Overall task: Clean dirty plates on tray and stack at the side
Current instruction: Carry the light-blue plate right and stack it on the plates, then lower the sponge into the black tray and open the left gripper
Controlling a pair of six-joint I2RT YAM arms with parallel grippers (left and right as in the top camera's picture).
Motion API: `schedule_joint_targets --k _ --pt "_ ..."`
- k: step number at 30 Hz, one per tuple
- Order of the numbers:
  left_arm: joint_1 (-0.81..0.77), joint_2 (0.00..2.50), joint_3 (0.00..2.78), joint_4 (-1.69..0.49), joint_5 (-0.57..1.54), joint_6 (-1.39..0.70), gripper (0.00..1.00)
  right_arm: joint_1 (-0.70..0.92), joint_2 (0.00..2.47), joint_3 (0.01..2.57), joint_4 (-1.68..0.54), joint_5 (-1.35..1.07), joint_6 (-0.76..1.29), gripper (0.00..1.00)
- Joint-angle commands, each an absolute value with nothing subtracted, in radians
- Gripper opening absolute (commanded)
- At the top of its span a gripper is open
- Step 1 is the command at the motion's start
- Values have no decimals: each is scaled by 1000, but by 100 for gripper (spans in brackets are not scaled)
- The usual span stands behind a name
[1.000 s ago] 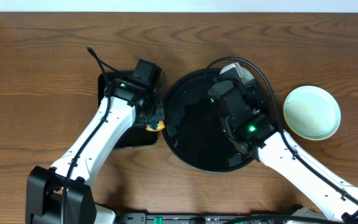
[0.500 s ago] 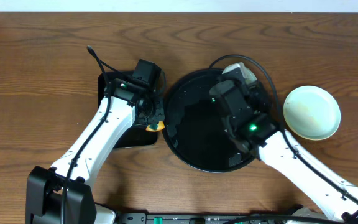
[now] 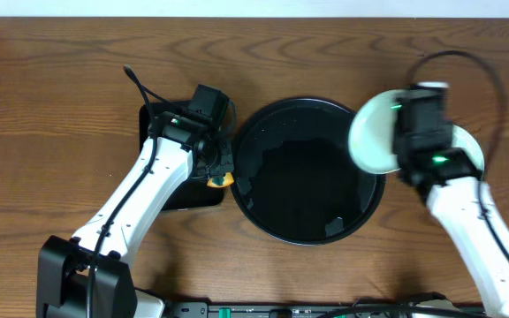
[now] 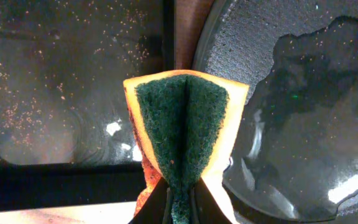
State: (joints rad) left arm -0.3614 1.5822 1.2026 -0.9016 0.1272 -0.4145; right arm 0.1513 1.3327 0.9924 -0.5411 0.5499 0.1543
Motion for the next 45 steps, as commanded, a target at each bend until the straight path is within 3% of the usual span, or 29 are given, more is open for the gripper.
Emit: schedule_joint_targets --k 1,7,13,14,18,19,24,31,32,35,37,42,45 --pt "-358 1567 1201 -905 112 -401 8 17 1314 1010 -561 405 206 1" --pt "-358 1567 1201 -905 112 -401 8 -187 1330 1009 -595 331 213 1" --pt "-358 1567 1201 -905 112 -401 8 -271 1353 1009 -582 318 213 1" --pt "-358 1567 1201 -905 112 -401 8 -278 1357 1009 -574 305 213 6" --pt "-358 1567 1201 -910 112 -401 8 -287 1365 1009 -556 247 213 38" --pt "-358 1567 1201 -912 112 -401 8 -287 1365 1009 -553 223 213 39" --pt "-358 1567 1201 -915 111 -401 8 -282 1365 1009 -550 9 212 33" --pt "-328 1567 1202 -935 110 -366 8 -213 1365 1009 -569 -337 158 33" --pt "-312 1565 1202 -939 111 -362 8 -196 1366 1008 -582 -346 156 32" --pt "-247 1558 1203 -941 111 -351 8 -132 1371 1002 -632 -349 127 12" --pt "-191 1550 1203 -926 111 -330 8 -78 1383 987 -652 -348 110 5" --pt "-65 1555 1201 -835 128 -301 7 64 1430 913 -617 -340 111 1" --pt "-27 1578 1201 -788 252 -200 8 133 1468 875 -578 -312 112 1"
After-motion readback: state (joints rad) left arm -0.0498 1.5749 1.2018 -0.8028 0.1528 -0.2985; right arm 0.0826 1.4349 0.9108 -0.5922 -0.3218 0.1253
